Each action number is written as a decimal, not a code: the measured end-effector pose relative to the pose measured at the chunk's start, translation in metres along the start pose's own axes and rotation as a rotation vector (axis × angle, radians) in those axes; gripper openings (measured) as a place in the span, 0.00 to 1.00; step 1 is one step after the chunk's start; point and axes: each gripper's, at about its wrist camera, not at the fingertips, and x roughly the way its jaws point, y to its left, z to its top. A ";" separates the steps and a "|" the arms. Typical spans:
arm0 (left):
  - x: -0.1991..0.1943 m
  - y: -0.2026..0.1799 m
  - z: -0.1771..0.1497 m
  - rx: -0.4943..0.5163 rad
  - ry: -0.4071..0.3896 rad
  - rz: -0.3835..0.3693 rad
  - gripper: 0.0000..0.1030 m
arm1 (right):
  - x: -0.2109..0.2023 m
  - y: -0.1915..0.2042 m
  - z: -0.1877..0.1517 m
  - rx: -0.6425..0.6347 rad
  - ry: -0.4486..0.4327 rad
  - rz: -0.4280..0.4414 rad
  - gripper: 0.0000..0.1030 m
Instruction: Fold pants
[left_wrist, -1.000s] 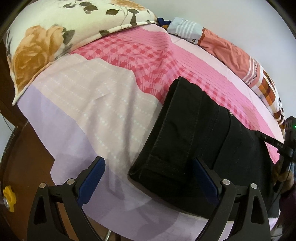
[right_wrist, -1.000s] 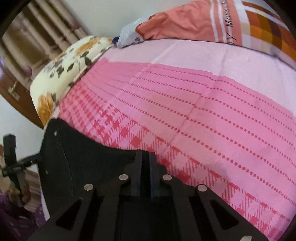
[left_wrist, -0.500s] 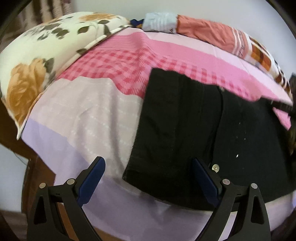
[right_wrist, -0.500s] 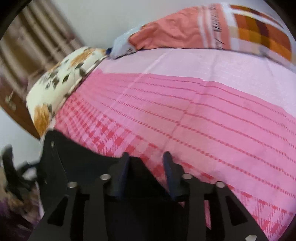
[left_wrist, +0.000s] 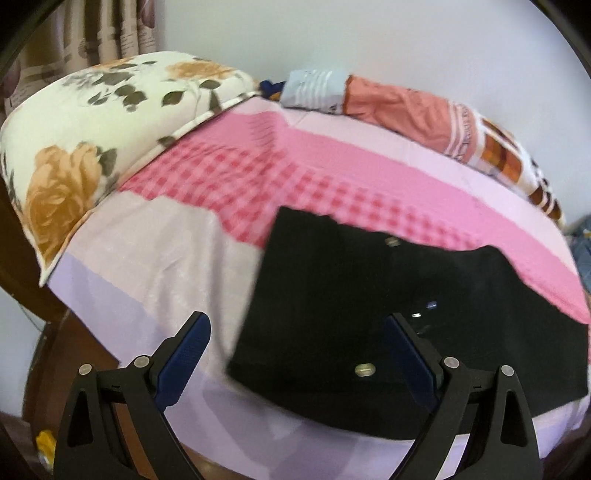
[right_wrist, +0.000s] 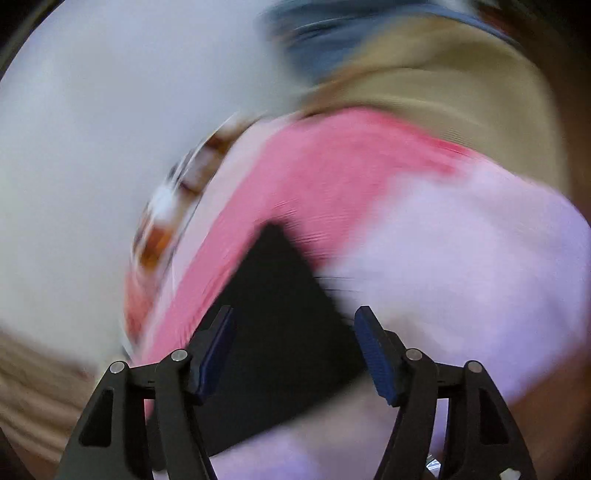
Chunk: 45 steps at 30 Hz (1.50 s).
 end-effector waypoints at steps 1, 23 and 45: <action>0.000 -0.007 0.002 0.006 0.001 -0.014 0.91 | -0.013 -0.022 -0.002 0.058 -0.024 0.003 0.62; -0.026 -0.125 -0.010 0.257 -0.057 -0.103 0.92 | 0.038 0.007 -0.049 -0.060 0.083 0.109 0.27; -0.025 -0.132 -0.009 0.370 -0.115 0.108 0.93 | 0.068 0.049 -0.041 -0.050 0.127 0.042 0.11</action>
